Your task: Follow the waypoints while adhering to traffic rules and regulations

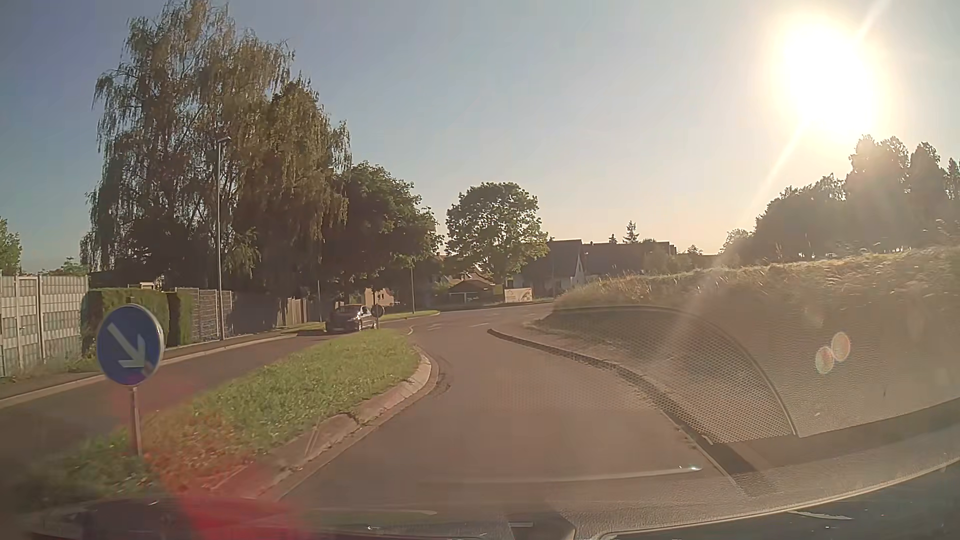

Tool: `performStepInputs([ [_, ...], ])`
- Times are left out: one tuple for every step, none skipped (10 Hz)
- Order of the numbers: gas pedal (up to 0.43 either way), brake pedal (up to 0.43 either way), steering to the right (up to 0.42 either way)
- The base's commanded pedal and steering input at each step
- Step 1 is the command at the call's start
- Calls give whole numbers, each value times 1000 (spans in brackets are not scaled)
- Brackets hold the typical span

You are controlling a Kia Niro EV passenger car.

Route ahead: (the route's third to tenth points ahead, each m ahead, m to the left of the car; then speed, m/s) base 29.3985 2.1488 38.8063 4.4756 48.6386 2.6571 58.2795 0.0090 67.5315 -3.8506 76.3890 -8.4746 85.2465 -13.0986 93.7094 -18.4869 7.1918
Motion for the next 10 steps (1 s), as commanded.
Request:
performStepInputs([
  [0, 0, 12],
  [0, 0, 10],
  [0, 0, 10],
  [0, 0, 8],
  [0, 0, 4],
  [0, 0, -3],
  [0, 0, -15],
  [0, 0, -24],
  [0, 0, -30],
  [0, 0, -38],
])
